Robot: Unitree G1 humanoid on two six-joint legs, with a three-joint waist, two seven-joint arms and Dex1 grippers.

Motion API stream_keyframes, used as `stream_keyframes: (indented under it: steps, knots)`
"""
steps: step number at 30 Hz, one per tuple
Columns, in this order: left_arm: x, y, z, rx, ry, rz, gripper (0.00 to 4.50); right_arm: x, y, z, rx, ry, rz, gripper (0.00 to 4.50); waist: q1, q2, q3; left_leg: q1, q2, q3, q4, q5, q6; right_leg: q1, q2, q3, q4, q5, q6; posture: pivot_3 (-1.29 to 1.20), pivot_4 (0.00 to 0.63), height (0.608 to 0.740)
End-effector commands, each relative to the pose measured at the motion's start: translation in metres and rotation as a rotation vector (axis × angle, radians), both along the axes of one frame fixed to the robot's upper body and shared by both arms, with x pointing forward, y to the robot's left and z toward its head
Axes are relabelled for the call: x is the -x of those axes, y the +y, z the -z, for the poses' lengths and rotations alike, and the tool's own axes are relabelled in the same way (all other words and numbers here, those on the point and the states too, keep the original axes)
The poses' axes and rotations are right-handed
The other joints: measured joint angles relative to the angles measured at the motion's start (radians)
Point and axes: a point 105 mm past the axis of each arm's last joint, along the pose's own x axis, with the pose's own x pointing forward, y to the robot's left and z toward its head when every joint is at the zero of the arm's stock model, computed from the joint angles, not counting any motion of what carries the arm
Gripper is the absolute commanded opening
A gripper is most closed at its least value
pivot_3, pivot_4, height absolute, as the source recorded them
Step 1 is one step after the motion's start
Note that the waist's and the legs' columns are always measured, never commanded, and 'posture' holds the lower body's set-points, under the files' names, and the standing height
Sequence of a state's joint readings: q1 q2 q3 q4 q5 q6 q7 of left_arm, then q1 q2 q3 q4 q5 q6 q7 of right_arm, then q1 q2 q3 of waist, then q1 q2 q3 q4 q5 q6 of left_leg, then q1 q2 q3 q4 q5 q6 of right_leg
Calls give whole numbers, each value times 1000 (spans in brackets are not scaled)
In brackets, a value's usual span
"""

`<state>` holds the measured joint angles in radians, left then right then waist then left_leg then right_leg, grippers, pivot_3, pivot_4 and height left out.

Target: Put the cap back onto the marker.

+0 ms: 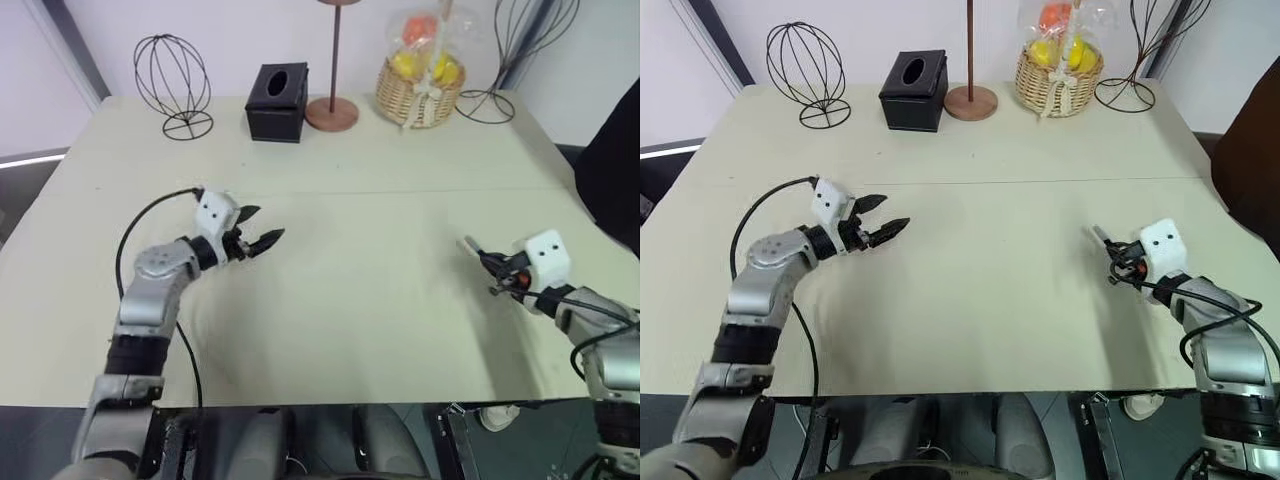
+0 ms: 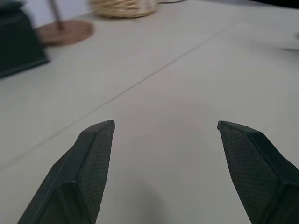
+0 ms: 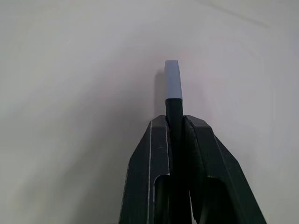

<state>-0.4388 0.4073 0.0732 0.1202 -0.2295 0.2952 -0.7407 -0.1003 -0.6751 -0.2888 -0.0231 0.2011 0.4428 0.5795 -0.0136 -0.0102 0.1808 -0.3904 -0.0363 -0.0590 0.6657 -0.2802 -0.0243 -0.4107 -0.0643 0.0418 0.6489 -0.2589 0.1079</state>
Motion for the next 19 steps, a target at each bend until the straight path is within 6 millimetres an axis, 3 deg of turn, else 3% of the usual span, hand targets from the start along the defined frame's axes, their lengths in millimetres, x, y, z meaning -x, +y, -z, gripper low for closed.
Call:
stream_keyframes:
  steps: [1, 3, 9, 15, 19]
  knots:
    - [1, 7, -25, 41, -70, -79, 3717, -4, -5, -17, 19, -83, 32, 465, 1, 0, 0, 0, 0, 0, 0, 0, 0, 0, 0, 0, 0, 0, 0, 0, 150, 740]
    - [2, 12, -22, 51, -62, -126, 3734, -5, -8, -18, 18, -91, 52, 1237, 1, 0, 0, 0, 0, 0, 0, 0, 0, 0, 0, 0, 0, 0, 0, 0, 150, 740]
    - [0, 22, -12, 68, -54, -237, 3734, -9, -10, -22, 5, -112, 69, 4448, 2, 1, 0, 0, 0, 0, 0, 0, 0, 1, 0, 0, 0, 0, 0, 0, 150, 740]
    - [6, 26, -10, 87, -38, -271, 3734, -7, -15, -48, -59, -171, 59, 4448, 2, 1, 0, 0, 0, 1, 0, 0, 0, 1, 0, 0, -1, 0, 0, 0, 150, 740]
    - [16, 37, -9, 107, -19, -284, 3734, 0, -17, -50, -93, -153, 22, 4448, 2, 1, 0, 0, 0, 0, 0, 0, 0, 1, 0, 0, -1, 0, 0, 0, 150, 740]
